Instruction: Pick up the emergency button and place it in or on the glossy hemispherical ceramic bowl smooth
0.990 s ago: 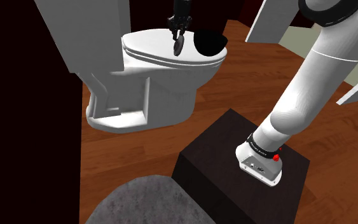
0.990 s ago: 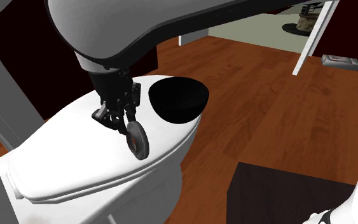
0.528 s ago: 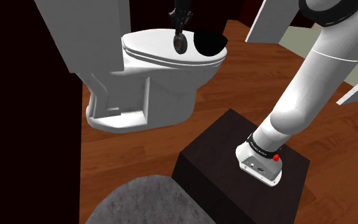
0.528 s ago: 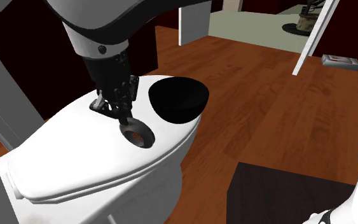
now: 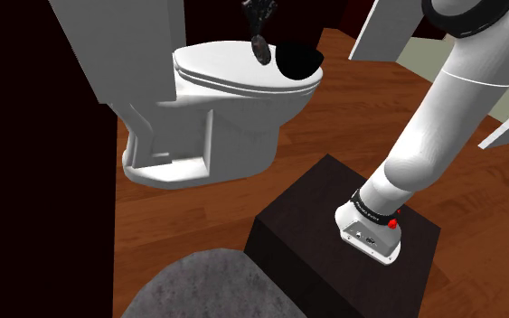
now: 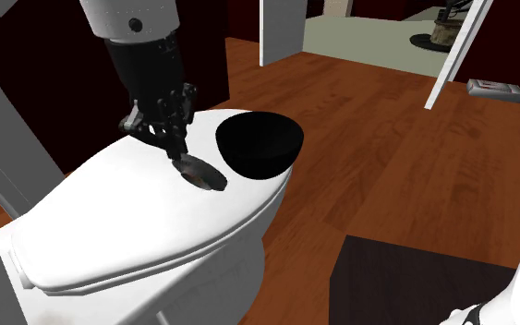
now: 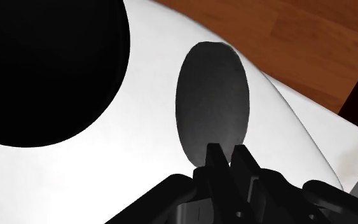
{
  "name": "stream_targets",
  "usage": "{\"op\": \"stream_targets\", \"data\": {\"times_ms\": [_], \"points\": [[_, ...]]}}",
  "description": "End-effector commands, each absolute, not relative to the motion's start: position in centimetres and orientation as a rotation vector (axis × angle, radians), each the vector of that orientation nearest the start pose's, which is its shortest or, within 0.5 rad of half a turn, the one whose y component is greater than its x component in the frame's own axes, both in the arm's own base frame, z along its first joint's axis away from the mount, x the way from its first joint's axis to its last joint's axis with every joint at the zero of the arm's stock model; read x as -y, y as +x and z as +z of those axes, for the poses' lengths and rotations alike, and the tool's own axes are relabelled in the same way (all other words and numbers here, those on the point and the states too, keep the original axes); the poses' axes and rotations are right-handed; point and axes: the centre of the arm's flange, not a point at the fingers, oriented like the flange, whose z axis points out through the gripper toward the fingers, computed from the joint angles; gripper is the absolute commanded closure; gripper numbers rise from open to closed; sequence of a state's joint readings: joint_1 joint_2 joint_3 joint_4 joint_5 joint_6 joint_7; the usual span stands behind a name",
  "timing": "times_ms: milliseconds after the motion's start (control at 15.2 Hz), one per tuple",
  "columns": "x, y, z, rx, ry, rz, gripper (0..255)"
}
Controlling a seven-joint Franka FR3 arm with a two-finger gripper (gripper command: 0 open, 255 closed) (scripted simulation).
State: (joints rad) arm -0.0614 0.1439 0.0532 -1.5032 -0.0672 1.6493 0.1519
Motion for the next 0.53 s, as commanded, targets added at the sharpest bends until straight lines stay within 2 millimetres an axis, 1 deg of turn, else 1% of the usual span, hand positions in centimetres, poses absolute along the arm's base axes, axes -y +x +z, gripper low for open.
{"op": "stream_targets", "data": {"times_ms": [0, 132, 198, 264, 330, 396, 462], "points": [[1.3, 60.4, 59.1, -0.249, -3.191, -0.01, 255], [1.3, 60.4, 60.1, -0.249, -3.191, -0.01, 255], [1.4, 60.5, 59.6, -0.249, -3.191, -0.01, 255], [1.4, 60.5, 59.6, -0.249, -3.191, -0.01, 0], [-2.7, 61.3, 58.1, -0.384, -3.39, 0.067, 0], [-6.2, 62.2, 55.8, -0.537, -3.581, 0.156, 0], [-9.2, 63.2, 52.8, -0.71, -3.76, 0.259, 0]]}}
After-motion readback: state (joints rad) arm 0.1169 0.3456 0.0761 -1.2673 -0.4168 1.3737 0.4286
